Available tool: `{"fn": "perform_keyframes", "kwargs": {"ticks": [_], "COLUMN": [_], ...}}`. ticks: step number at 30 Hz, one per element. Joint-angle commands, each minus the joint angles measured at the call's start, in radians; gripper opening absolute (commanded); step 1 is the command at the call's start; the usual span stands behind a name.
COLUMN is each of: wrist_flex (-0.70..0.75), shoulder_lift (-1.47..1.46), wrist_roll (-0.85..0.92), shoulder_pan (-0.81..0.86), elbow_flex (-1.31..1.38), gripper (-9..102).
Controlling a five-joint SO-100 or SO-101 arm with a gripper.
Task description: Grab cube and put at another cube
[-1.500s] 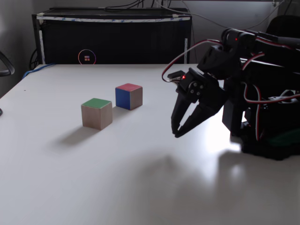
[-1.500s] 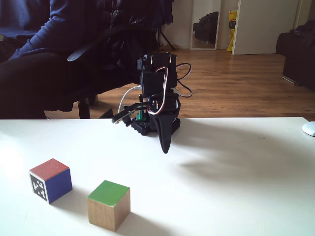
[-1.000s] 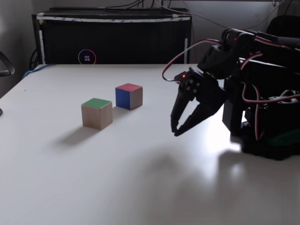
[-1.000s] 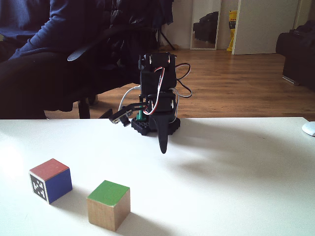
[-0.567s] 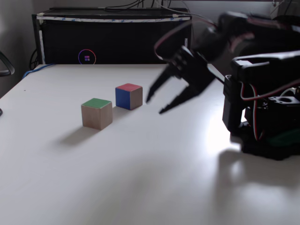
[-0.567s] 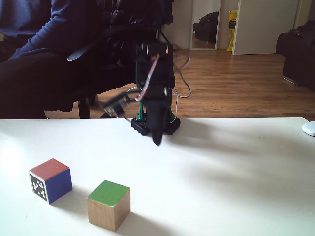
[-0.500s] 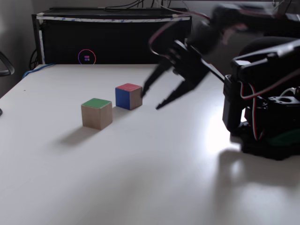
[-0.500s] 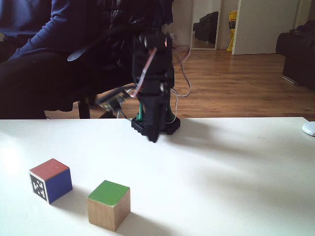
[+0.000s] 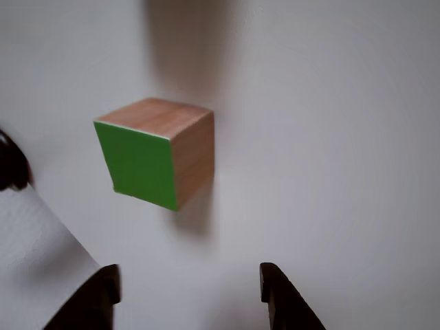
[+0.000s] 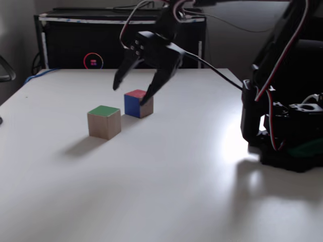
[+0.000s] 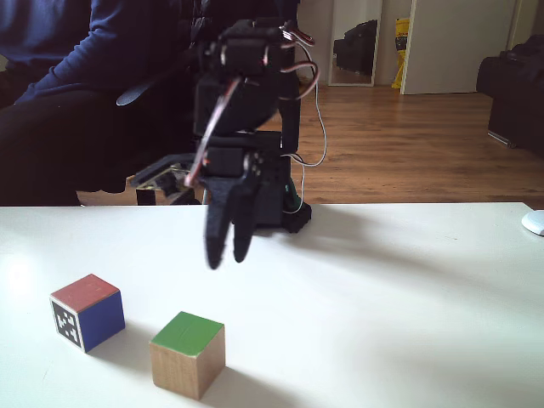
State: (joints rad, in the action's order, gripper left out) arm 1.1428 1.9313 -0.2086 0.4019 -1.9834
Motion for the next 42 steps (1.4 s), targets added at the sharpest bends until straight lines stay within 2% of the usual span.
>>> {"fn": "perform_keyframes", "kwargs": {"ticks": [1, 22, 42], "wrist_flex": [0.034, 0.115, 0.190], "shoulder_lift": [-0.028, -0.416, -0.736], "wrist_roll": [-0.012, -0.015, -0.028], "shoulder_pan": [-0.015, 0.066, 0.055], "elbow_flex": [0.109, 0.459, 0.732], "gripper": [42, 45, 44]}}
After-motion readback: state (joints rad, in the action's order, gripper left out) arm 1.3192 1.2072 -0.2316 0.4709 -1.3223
